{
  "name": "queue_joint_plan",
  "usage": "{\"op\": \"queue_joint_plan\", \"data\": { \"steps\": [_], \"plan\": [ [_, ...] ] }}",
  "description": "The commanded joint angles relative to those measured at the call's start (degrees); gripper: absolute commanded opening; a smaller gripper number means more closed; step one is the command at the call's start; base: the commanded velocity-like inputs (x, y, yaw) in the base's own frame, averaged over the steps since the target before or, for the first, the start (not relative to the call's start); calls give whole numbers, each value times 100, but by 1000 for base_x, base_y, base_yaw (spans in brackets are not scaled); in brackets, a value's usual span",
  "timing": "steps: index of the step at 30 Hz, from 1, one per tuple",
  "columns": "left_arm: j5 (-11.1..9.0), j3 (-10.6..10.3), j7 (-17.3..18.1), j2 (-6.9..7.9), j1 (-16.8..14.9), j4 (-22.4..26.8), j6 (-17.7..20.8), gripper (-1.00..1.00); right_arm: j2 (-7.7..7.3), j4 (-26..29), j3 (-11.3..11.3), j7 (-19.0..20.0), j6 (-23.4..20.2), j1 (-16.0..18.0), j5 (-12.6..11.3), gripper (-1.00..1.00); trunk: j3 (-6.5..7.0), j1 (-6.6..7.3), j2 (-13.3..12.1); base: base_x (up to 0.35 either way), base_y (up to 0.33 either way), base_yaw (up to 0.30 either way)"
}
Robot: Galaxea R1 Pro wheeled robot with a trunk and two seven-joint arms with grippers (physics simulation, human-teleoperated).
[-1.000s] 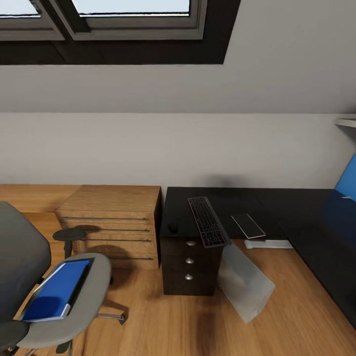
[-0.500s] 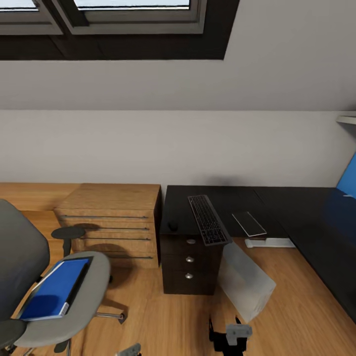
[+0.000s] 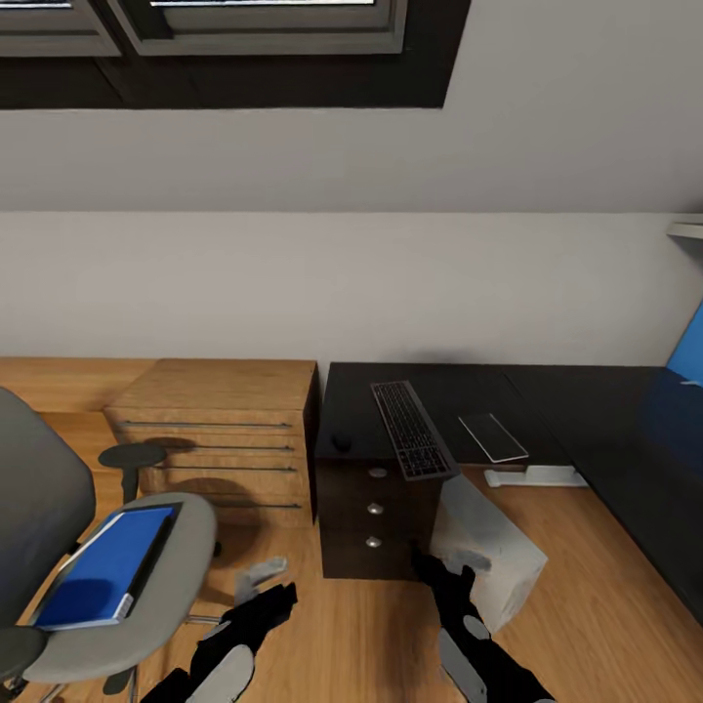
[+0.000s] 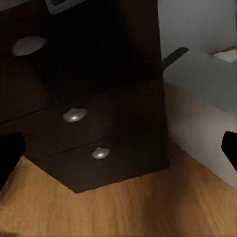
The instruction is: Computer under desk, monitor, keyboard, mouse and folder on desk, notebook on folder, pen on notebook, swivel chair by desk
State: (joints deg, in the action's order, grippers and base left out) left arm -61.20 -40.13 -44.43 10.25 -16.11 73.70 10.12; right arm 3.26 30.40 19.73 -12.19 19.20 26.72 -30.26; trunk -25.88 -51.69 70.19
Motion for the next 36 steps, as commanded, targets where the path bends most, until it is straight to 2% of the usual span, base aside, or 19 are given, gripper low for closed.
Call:
{"op": "queue_joint_plan", "data": {
  "steps": [1, 3, 4, 5, 6, 7, 9, 10, 13, 14, 15, 16, 17, 18, 20, 22, 27, 34, 36],
  "plan": [
    [-17, 307, -70, 17, -6, 162, 231, 100, -91, 6, -13, 29, -141, 211, -519, 100, -26, -23, 46, 0, 0, 0],
    [-16, 810, -99, 40, -6, 392, 458, 100, -299, 13, -234, 105, -622, 618, -1538, 100, -61, -67, 126, 0, 0, 0],
    [-15, 1080, -109, 58, -6, 613, 563, 100, -438, 16, -431, 145, -1043, 891, -2313, 100, -79, -89, 166, 0, 0, 0],
    [-17, 1157, -111, 63, -6, 684, 599, 100, -477, 16, -485, 160, -1179, 968, -2549, 100, -97, -111, 206, 0, 0, 0],
    [-26, 1422, -116, 76, -6, 909, 752, 100, -613, 23, -619, 231, -1648, 1219, -3349, 100, -115, -133, 246, 0, 0, 0],
    [-29, 1469, -116, 79, -6, 948, 789, 100, -645, 25, -638, 265, -1737, 1263, -3509, 100, -133, -155, 286, 0, 0, 0],
    [-36, 1569, -118, 106, -6, 1030, 888, 100, -778, 23, -700, 510, -1979, 1369, -4030, 100, -169, -199, 367, 0, 0, 0],
    [-44, 1621, -119, 172, -6, 1003, 940, 100, -898, -20, -749, 1157, -2317, 1429, -4767, 100, -187, -220, 407, 0, 0, 0],
    [-42, 1624, -118, 218, -6, 941, 939, 100, -923, -18, -755, 1368, -2516, 1437, -4931, 100, -241, -286, 527, 0, 0, 0],
    [-42, 1621, -115, 235, -6, 917, 939, 100, -975, -23, -758, 1769, -2880, 1440, -5009, 100, -259, -308, 567, 0, 0, 0],
    [-40, 1599, -113, 232, -6, 911, 939, 100, -1002, -23, -759, 1844, -2980, 1440, -5019, 100, -277, -330, 607, 0, 0, 0],
    [-33, 1420, -112, 222, -5, 911, 930, 100, -1153, -25, -761, 2067, -3480, 1441, -5043, 100, -295, -352, 647, 0, 0, 0],
    [-29, 1317, -113, 223, -5, 916, 924, 100, -1188, -25, -764, 2101, -3628, 1441, -5047, 100, -313, -374, 688, 0, 0, 0],
    [-22, 1077, -120, 228, -4, 935, 909, 100, -1260, -20, -777, 2154, -3968, 1441, -5051, 100, -331, -396, 728, 0, 0, 0],
    [-19, 824, -131, 234, -5, 978, 877, 100, -1362, -7, -823, 2200, -4451, 1442, -5064, 100, -367, -440, 808, 0, 0, 0],
    [-17, 695, -138, 241, -3, 1005, 860, 100, -1434, 10, -883, 2227, -4835, 1442, -5079, 100, -403, -484, 888, 0, 0, 0],
    [-21, 587, -144, 252, -6, 1028, 838, 100, -1462, 15, -1092, 2392, -5203, 1442, -5149, 100, -492, -594, 1089, 0, 0, 0],
    [-20, 549, -145, 258, -2, 1043, 829, 100, -1421, -23, -1263, 2910, -5111, 1438, -5203, 100, -618, -748, 1369, 0, 0, 0],
    [-24, 522, -145, 263, 1, 1109, 802, 100, -1429, -48, -1282, 3255, -5099, 1435, -5203, 100, -654, -792, 1450, 0, 0, 0]
  ]
}}
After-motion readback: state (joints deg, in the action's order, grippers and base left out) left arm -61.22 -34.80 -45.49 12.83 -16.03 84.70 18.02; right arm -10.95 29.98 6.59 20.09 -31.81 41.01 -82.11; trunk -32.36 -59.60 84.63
